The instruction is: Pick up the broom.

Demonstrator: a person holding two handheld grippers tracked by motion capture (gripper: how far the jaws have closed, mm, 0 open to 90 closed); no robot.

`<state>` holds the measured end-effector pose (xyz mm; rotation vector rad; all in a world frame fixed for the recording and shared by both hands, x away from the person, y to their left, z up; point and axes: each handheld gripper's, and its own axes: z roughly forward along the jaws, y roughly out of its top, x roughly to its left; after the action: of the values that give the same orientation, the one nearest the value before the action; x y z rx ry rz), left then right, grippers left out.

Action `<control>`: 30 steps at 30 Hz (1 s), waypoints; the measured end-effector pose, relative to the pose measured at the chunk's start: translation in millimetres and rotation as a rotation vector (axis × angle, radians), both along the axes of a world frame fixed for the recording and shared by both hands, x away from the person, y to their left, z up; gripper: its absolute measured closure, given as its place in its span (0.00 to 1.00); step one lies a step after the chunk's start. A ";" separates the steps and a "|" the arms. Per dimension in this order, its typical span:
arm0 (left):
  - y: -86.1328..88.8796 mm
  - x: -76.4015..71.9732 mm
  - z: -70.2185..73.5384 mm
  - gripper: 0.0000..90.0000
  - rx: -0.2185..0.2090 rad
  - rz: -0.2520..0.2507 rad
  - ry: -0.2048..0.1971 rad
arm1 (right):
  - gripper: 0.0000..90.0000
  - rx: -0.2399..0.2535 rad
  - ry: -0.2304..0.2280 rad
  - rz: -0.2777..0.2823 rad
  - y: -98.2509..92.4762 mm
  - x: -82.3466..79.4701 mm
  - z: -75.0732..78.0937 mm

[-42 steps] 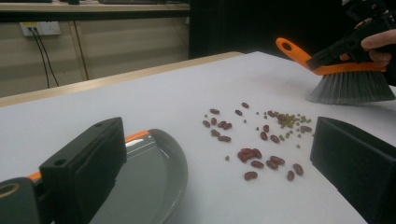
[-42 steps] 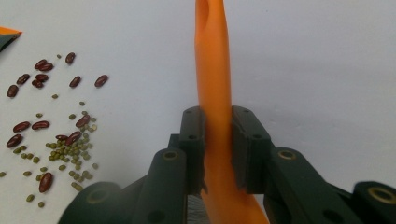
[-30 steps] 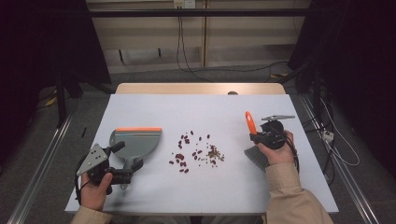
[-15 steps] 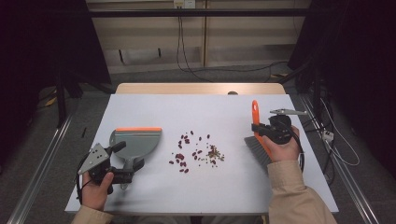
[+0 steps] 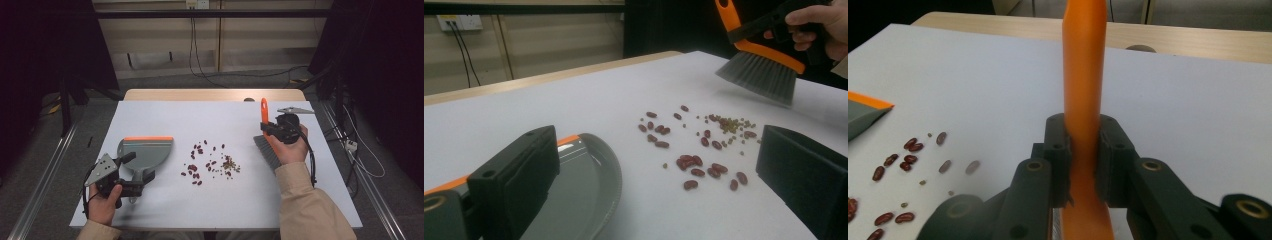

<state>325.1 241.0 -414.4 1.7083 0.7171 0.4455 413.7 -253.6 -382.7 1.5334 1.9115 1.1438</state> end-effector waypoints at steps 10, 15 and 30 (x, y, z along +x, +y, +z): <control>0.0 0.8 -1.3 0.04 0.000 -0.001 0.006 | 0.86 -0.032 0.040 0.014 11.6 22.1 -14.5; -0.4 0.9 -1.7 0.04 0.002 -0.005 0.008 | 0.86 -0.057 0.079 0.014 14.8 24.8 -19.7; -0.4 0.9 -1.5 0.04 0.012 -0.007 0.005 | 0.83 -0.045 0.143 0.078 21.5 19.9 -19.9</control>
<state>326.0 240.6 -415.9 1.7232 0.7131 0.4422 433.6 -232.1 -402.5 1.5670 2.0930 1.0395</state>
